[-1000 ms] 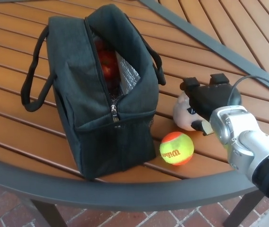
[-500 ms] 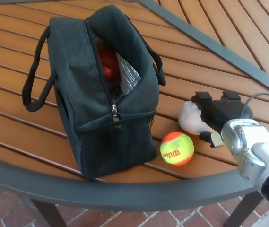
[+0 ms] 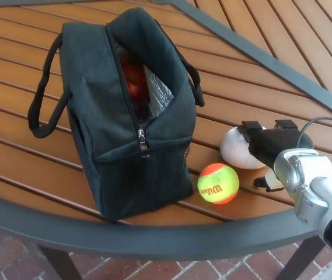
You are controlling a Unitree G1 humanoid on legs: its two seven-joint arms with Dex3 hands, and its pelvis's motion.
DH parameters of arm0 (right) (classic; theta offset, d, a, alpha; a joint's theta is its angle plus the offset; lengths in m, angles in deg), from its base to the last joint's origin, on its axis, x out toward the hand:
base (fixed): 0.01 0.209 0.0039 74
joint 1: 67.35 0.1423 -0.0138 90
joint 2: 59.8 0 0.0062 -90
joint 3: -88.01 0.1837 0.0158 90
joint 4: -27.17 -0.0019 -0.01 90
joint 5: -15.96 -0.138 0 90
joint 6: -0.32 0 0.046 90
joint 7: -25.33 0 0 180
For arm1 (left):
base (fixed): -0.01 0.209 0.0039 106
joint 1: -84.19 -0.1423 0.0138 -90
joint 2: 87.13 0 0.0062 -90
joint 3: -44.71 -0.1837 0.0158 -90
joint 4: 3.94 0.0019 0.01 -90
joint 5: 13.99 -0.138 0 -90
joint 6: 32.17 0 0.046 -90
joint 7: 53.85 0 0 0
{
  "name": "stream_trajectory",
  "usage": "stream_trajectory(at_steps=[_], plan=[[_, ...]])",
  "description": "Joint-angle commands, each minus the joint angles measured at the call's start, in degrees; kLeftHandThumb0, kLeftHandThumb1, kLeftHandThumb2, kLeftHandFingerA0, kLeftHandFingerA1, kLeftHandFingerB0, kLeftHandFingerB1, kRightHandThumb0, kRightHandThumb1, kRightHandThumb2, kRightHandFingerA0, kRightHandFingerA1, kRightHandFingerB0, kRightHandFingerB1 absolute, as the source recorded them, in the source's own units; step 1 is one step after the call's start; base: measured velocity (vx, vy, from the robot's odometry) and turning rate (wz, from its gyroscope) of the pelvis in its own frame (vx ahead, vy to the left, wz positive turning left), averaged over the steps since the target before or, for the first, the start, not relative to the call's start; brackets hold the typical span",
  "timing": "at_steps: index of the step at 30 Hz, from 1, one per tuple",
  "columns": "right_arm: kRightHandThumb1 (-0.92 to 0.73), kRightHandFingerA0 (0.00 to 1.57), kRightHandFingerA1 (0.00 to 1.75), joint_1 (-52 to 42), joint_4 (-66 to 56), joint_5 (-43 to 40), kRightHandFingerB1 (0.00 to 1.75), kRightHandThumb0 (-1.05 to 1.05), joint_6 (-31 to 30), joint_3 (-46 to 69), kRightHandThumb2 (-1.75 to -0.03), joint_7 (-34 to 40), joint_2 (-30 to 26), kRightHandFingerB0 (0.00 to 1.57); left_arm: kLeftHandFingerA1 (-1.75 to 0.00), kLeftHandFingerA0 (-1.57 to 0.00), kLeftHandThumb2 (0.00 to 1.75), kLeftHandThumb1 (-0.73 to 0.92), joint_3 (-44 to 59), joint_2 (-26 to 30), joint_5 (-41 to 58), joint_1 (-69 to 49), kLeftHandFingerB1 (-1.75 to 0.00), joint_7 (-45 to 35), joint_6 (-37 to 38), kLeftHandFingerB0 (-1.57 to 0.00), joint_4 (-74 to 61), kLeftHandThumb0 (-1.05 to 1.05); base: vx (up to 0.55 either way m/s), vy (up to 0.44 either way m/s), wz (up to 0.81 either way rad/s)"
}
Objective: Pick up a rubric cube, an apple, a tennis ball, a soft toy, a bottle from the table and put it into the lunch box one by one
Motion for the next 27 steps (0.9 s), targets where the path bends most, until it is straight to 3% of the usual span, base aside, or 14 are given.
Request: stream_trajectory(at_steps=[1,6,7,10,11,12,13,17,18,20,22,26,27], plan=[[-0.87,0.86,1.64,-9.8,-2.1,2.6,1.21,-0.35,-0.1,1.1,-0.74,13.5,-0.6,0.73,-1.36,-0.94,1.12,0.43,-0.2,1.4,-0.8,-0.7,-1.17,0.4,3.3,-0.9,0.7,-0.18,0.0,0.0,0.0],[-0.87,0.86,1.64,-10.7,-2.5,3.1,1.21,-0.35,0.1,1.9,-0.74,15.6,-0.4,0.73,-1.36,-0.94,1.12,0.43,0.0,1.4,-0.6,-0.6,-1.17,0.3,3.2,-0.9,0.8,-0.18,0.0,0.0,0.0],[-0.8,0.84,1.68,-13.7,-3.4,-2.5,1.31,-0.32,4.9,8.7,-0.77,24.0,1.1,0.7,-1.39,-0.93,1.15,0.43,-0.3,1.4,-1.0,-0.7,-1.17,0.5,3.5,-0.9,0.8,-0.17,0.0,0.0,0.0],[-0.78,0.89,1.72,-16.0,-4.1,-6.5,1.37,-0.3,8.8,14.5,-0.77,29.9,2.8,0.72,-1.33,-0.97,1.16,0.43,0.3,1.1,-0.2,-0.7,-1.17,-0.4,3.7,-0.91,0.7,-0.16,0.0,0.0,0.0],[-0.69,0.9,1.75,-17.1,-4.4,-7.6,1.4,-0.25,12.1,17.0,-0.87,33.8,3.7,0.71,-1.35,-0.96,1.15,0.41,0.6,0.8,0.2,-0.6,-1.16,-0.2,3.2,-0.91,0.6,-0.15,0.0,0.0,0.0],[-0.69,0.9,1.75,-17.3,-4.4,-7.6,1.4,-0.25,12.9,17.5,-0.87,34.7,3.8,0.71,-1.35,-0.96,1.15,0.41,0.6,0.8,0.1,-0.5,-1.16,0.0,3.1,-0.91,0.6,-0.15,0.0,0.0,0.0],[-0.64,0.88,1.75,-17.5,-4.4,-7.7,1.6,-0.22,14.1,18.2,-0.93,36.1,4.1,0.62,-1.32,-0.97,1.21,0.4,0.7,0.7,0.3,-0.6,-1.16,-0.2,3.3,-0.92,0.4,-0.12,0.0,0.0,0.0],[-0.63,0.86,1.75,-18.1,-4.3,-8.6,1.66,-0.22,17.4,21.2,-0.95,39.5,5.4,0.6,-1.3,-0.99,1.12,0.45,0.9,0.3,0.6,-1.0,-1.13,-0.5,3.5,-0.91,0.0,-0.14,0.0,0.0,0.0],[-0.66,0.82,1.75,-18.4,-4.0,-9.7,1.66,-0.18,20.5,22.9,-0.87,42.2,6.1,0.59,-1.31,-0.98,1.1,0.45,0.1,0.6,-0.5,-1.0,-1.12,0.5,3.2,-0.91,0.1,-0.15,0.0,0.0,0.0],[-0.67,0.83,1.75,-18.5,-3.4,-10.0,1.68,-0.18,22.3,24.0,-0.87,44.0,6.6,0.59,-1.29,-0.97,1.03,0.5,-0.2,0.8,-0.9,-1.0,-1.11,0.7,3.0,-0.89,0.2,-0.17,0.0,0.0,0.0],[-0.64,0.78,1.75,-18.8,-2.7,-10.0,1.69,-0.15,24.2,25.2,-0.9,46.5,7.3,0.65,-1.37,-0.95,1.13,0.42,-0.2,0.8,-0.9,-1.0,-1.15,0.6,3.4,-0.92,0.4,-0.16,0.0,0.0,0.0],[-0.61,0.81,1.75,-19.8,-1.3,-10.2,1.71,-0.11,28.9,26.8,-0.93,51.7,8.6,0.67,-1.4,-0.95,1.17,0.39,-0.1,0.8,-0.7,-1.4,-1.19,0.4,4.4,-0.96,0.4,-0.2,0.0,0.0,0.0],[-0.57,0.87,1.75,-20.3,-1.3,-10.7,1.75,-0.16,30.6,27.4,-1.07,52.5,9.1,0.72,-1.29,-0.99,1.16,0.42,0.1,0.7,-0.4,-1.5,-1.13,-0.2,4.6,-0.95,0.2,-0.15,0.0,0.0,0.0]])
